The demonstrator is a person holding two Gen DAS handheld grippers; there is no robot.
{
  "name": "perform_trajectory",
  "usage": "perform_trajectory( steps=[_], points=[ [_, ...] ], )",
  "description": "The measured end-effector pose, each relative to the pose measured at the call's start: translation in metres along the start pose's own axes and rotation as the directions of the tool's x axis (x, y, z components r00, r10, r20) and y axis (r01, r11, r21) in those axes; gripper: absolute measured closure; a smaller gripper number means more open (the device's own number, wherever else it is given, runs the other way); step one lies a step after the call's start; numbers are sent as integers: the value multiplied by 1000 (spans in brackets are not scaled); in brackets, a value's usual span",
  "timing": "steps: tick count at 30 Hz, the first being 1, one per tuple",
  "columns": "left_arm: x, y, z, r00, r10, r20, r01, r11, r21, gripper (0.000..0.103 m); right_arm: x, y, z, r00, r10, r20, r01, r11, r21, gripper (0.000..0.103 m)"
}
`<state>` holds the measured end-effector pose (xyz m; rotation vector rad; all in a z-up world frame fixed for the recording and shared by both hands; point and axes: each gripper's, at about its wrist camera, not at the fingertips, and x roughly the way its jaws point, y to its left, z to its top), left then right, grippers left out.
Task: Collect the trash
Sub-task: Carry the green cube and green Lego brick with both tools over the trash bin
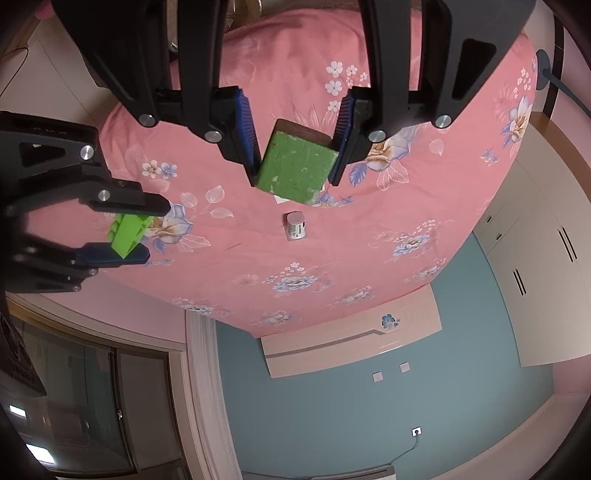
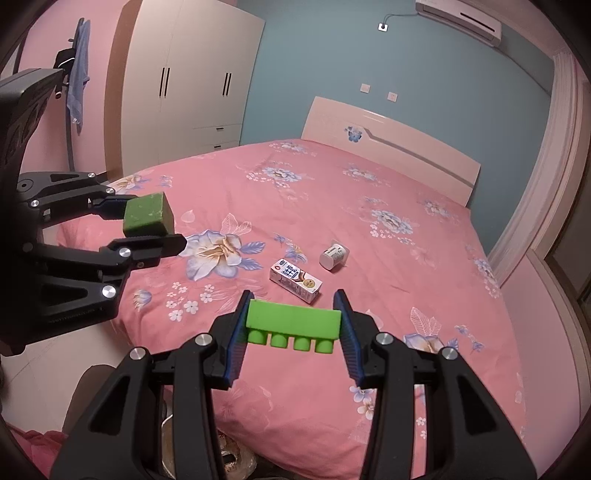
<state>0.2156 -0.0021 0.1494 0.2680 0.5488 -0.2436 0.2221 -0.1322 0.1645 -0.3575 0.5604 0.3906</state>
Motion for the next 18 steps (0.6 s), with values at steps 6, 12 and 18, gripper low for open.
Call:
perform_trajectory(
  steps=[6, 12, 18],
  points=[
    [-16, -8, -15, 1000, 0, 0, 0, 1000, 10, 64, -20, 12, -11, 1000, 11, -1, -11, 1000, -6, 58],
    [-24, -14, -31, 1000, -5, -15, 5, 1000, 19, 64, -26, 25, -22, 1000, 12, -5, -12, 1000, -18, 58],
    [-19, -19, -57, 998, -19, -57, 20, 1000, 8, 64, -17, 40, -41, 999, 34, -39, -35, 999, -19, 58]
  ],
)
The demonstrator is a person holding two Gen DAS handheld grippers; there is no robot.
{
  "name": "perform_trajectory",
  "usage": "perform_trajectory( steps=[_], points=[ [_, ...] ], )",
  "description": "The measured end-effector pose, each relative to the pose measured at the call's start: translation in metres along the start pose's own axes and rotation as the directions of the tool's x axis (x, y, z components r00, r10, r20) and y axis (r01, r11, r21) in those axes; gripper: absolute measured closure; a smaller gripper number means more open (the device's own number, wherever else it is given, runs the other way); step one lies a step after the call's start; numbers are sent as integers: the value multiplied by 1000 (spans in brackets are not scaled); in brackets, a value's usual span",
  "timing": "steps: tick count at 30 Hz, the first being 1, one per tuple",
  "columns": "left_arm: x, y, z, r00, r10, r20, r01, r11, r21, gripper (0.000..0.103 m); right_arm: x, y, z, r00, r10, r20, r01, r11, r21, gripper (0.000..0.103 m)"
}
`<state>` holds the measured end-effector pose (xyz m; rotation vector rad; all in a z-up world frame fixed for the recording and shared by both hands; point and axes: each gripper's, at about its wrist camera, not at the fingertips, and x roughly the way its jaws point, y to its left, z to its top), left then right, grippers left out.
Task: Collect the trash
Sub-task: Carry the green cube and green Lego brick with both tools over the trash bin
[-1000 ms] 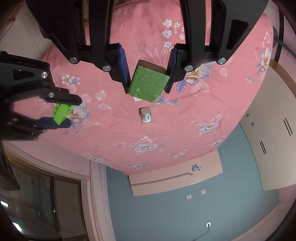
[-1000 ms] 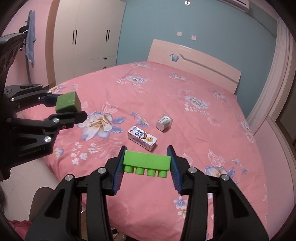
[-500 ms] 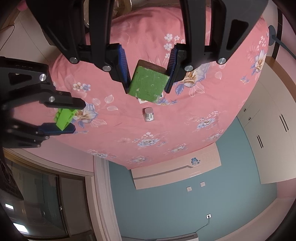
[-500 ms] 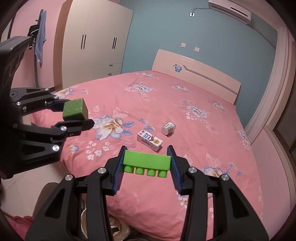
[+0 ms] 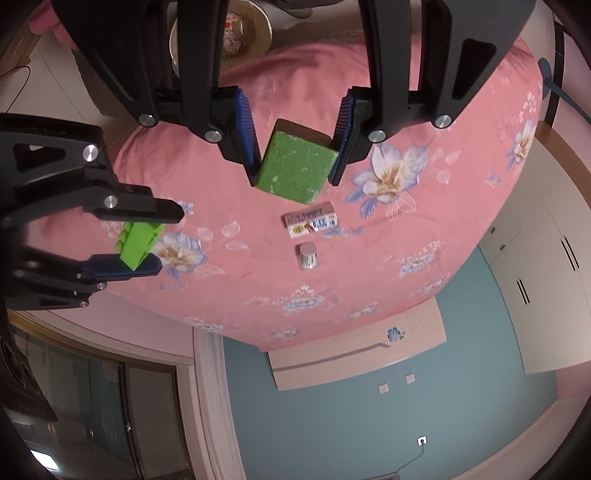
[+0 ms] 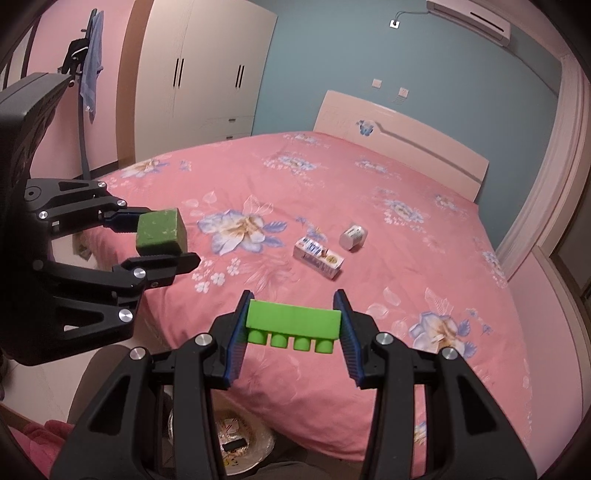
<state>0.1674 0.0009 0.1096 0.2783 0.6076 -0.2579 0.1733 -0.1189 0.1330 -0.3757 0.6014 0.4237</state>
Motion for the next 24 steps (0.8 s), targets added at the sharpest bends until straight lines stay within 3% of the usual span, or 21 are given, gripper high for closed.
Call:
perform_trajectory(
  steps=[12, 24],
  points=[
    [33, -12, -47, 993, -44, -112, 42, 999, -12, 64, 44, 26, -46, 994, 40, -104, -39, 999, 7, 58],
    [79, -26, -99, 966, -78, -248, 73, 997, -30, 64, 87, 38, -92, 974, 98, -202, -89, 995, 51, 58]
  ],
)
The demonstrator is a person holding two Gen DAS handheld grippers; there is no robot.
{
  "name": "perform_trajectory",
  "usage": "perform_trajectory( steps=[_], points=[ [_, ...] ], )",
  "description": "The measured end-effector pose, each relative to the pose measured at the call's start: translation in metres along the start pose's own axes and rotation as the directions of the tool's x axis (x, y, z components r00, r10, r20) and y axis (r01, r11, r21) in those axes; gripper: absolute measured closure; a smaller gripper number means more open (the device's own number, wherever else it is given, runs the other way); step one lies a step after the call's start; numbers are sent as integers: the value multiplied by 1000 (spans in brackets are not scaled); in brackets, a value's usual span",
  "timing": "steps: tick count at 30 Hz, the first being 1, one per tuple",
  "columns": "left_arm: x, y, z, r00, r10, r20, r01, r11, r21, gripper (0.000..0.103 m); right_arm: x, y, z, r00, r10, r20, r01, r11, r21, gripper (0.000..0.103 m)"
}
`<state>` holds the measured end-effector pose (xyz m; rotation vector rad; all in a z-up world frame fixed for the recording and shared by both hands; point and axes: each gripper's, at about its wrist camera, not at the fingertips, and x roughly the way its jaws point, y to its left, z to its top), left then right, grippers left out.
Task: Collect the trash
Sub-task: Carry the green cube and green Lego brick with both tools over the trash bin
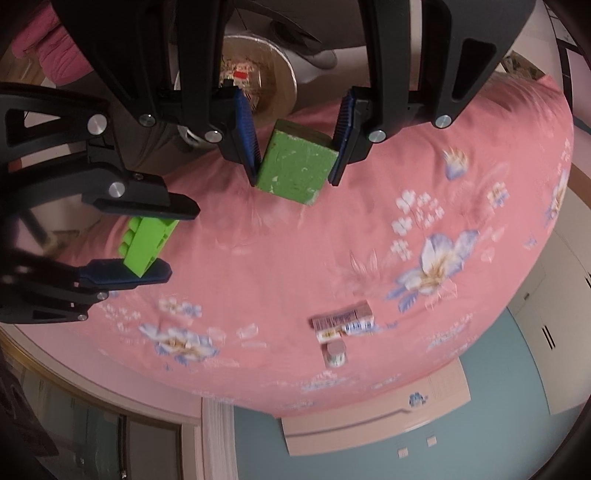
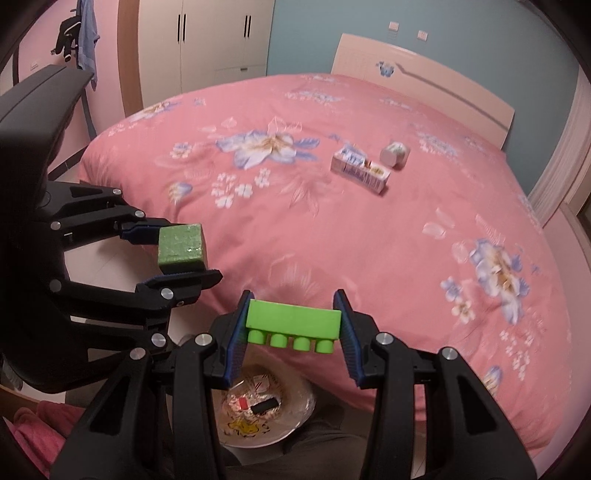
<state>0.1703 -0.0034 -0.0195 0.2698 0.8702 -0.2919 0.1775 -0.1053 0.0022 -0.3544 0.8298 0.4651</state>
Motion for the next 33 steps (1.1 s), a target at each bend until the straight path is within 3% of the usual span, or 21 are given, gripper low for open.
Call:
perform_trajectory(
  steps=[14, 25, 33],
  points=[
    [74, -3, -54, 981, -57, -185, 48, 998, -52, 64, 71, 0, -55, 986, 48, -161, -41, 998, 47, 58],
    [130, -8, -99, 941, -111, -320, 80, 991, -108, 64, 123, 3, -99, 952, 85, -293, -64, 995, 80, 58],
    [160, -11, -120, 913, -132, -387, 88, 988, -129, 64, 156, 8, -126, 916, 119, -384, -89, 991, 95, 58]
  ],
)
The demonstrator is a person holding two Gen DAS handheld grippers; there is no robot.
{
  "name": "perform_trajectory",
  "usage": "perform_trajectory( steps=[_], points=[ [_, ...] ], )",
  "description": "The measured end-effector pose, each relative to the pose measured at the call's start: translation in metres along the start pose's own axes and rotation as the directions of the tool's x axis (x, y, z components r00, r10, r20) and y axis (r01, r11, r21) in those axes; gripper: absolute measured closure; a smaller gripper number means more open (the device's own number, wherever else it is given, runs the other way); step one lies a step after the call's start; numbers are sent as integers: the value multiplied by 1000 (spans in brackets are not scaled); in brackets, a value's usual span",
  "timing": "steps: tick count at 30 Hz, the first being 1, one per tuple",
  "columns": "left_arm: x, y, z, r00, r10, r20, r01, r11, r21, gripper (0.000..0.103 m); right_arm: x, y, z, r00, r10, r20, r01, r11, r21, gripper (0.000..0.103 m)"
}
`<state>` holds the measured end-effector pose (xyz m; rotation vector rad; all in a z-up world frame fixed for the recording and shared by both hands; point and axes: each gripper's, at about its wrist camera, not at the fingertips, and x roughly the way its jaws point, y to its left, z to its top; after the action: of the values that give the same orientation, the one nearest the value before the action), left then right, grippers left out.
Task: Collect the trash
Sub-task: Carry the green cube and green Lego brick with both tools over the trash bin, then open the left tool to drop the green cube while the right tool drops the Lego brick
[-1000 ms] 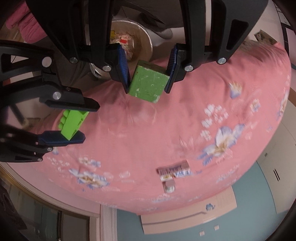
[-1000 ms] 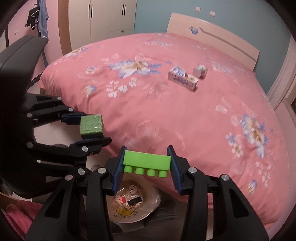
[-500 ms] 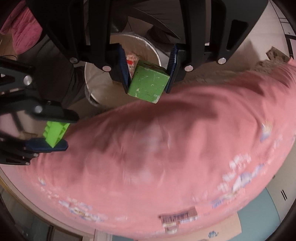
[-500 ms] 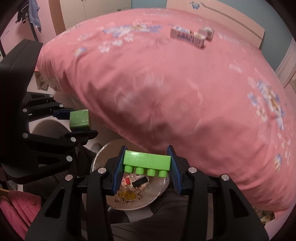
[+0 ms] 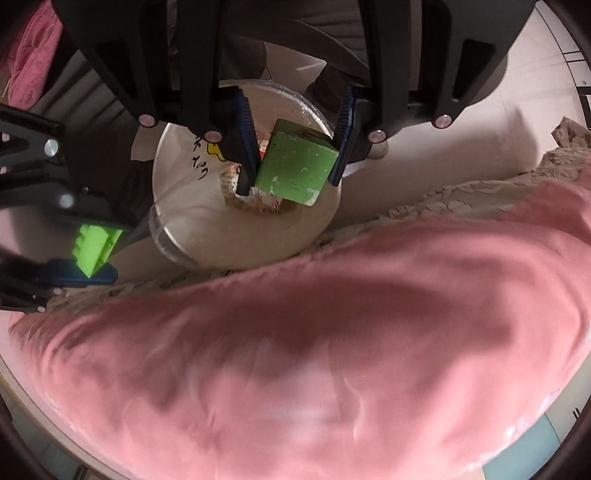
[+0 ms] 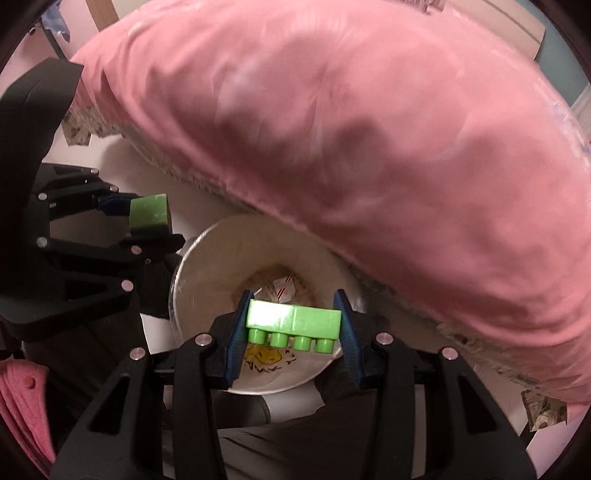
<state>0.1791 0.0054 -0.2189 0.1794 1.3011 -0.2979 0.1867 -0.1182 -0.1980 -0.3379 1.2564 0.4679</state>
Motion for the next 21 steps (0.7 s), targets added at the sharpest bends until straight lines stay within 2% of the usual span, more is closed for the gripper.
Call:
perform_trajectory(
  steps=[9, 21],
  points=[
    [39, -2, -7, 996, -39, -84, 38, 999, -10, 64, 47, 10, -8, 992, 46, -115, -47, 999, -6, 58],
    [84, -3, -8, 980, -95, -178, 86, 995, -55, 64, 95, 15, -13, 969, 85, -231, -85, 996, 7, 58]
  ],
)
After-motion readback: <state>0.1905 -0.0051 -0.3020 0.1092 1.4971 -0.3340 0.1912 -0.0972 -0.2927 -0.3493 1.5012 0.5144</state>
